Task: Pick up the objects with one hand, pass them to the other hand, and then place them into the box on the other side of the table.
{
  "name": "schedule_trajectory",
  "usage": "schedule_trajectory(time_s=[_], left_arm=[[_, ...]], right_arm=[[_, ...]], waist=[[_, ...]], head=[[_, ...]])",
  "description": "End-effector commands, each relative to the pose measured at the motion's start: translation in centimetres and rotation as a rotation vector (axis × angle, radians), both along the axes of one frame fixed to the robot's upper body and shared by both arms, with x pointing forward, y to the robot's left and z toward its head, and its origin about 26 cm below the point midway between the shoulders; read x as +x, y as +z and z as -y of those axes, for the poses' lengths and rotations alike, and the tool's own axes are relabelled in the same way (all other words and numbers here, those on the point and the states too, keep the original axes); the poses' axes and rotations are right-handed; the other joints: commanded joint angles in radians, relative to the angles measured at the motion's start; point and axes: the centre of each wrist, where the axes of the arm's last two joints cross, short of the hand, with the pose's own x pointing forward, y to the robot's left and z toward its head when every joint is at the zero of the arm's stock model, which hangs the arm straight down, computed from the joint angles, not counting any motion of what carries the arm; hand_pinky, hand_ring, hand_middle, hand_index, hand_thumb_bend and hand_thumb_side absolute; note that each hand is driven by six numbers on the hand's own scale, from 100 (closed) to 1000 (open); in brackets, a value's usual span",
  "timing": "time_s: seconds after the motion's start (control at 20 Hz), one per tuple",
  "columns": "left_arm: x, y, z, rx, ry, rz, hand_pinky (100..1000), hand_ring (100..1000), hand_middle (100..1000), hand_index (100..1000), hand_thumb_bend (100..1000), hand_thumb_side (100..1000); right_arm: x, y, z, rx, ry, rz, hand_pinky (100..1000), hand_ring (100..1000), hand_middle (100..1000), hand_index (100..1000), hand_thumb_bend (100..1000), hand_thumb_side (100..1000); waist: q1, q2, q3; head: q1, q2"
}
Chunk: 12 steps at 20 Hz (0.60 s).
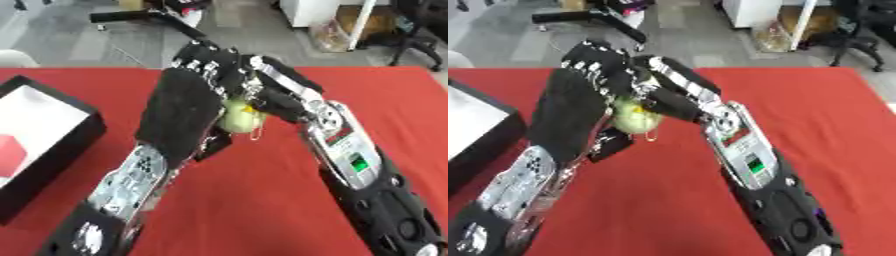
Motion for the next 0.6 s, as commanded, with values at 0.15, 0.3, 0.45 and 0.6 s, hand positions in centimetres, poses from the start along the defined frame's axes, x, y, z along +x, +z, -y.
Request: schedule_trajectory(time_s=[0.15,0.3,0.45,0.6], left_arm=[[1.0,-0.2,-1.3,-0.016,0.05,-0.024,681,489,464,558,359,184],[1.2,-0.4,-1.7,-0.023,0.053,-0.035,685,497,474,569,354,195],[1.3,-0.5,-2.2,-0.029,0.061,-0.046,689,502,480,576,344,209],[1.4,-0.6,-2.7,-0.037,0.066,-0.06,689,502,480,577,334,220]], right_arm=[[-1.4,2.5,0.3,0.02,0.073,0.125,584,476,533,698,100,1000],[-1.3,2.7,0.8,0.003,0.093,0.145,635,530,611,776,100,1000],[-1.2,2.9,1.4,-0.019,0.114,0.166,681,584,689,833,100,1000],[-1.1,3.1,1.8,-0.028,0.125,0.181,693,597,712,845,100,1000]], waist=[[-0.002,-0.024,-0.001],[-0.004,-0.027,-0.002],[-0.005,-0.028,-0.003],[-0.006,-0.029,-0.004]], head=[[-0.003,0.003],[-0.006,0.004],[-0.008,0.008],[-0.009,0.01]])
